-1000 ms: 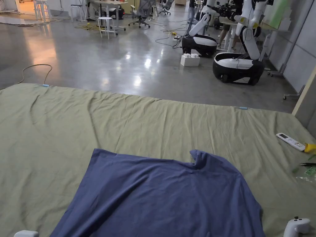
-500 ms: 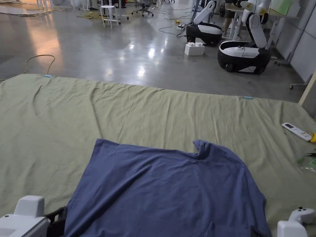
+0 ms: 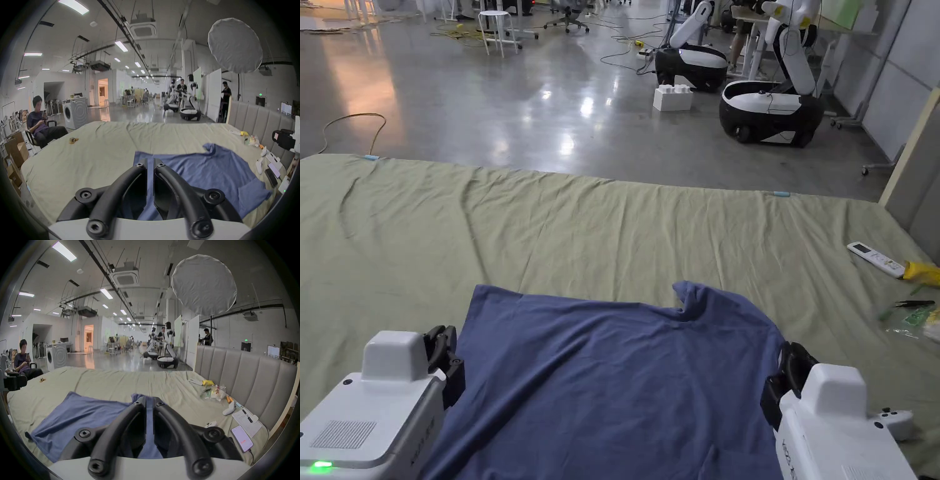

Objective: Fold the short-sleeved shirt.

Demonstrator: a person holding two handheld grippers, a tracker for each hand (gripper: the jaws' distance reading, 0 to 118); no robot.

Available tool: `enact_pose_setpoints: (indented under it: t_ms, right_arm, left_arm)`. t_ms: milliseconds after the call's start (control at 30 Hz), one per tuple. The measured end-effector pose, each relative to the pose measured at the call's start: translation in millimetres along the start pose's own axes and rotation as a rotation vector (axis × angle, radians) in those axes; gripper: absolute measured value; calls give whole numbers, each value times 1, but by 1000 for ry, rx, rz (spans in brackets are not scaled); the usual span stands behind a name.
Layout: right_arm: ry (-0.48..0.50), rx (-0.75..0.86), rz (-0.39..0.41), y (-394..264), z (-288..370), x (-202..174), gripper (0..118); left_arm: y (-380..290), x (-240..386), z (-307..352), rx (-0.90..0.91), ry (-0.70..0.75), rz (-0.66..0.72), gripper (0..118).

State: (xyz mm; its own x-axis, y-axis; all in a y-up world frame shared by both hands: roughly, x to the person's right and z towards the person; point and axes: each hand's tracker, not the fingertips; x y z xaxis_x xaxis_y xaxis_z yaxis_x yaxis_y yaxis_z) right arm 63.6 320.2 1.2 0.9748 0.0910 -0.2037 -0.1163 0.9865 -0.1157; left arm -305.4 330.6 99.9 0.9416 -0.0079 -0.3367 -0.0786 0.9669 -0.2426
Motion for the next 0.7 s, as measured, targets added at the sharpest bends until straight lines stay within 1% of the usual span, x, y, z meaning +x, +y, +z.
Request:
enact_pose_setpoints:
  t_ms: [100, 167, 233, 367, 400, 433, 533, 600, 667, 700]
  right_arm:
    - [-9, 89, 27, 6, 6, -4, 1]
    - [7, 84, 5, 6, 7, -5, 1]
    - [10, 98, 19, 8, 9, -6, 1]
    - [25, 82, 22, 6, 9, -9, 1]
    - [28, 74, 20, 5, 8, -9, 1]
    - [31, 65, 19, 3, 8, -10, 1]
    - [40, 32, 29, -4, 6, -11, 1]
    - [47, 11, 28, -9, 5, -12, 1]
    - [49, -7, 32, -14, 3, -13, 1]
    - [53, -17, 33, -16, 3, -13, 1]
  left_arm:
    - [1, -2, 1, 19, 5, -11, 5]
    - [1, -4, 4, 18, 6, -34, 5]
    - [-3, -12, 3, -23, 17, -53, 5]
    - [-22, -42, 8, -199, 20, 36, 5]
    - [-29, -49, 10, -241, 27, 38, 5]
    - [-38, -58, 11, -299, 39, 33, 5]
    - [-60, -79, 19, -474, 61, 102, 5]
    - [-79, -90, 22, -526, 71, 127, 5]
    - [-93, -95, 23, -587, 80, 117, 10]
    - [-99, -98, 20, -609, 77, 127, 16]
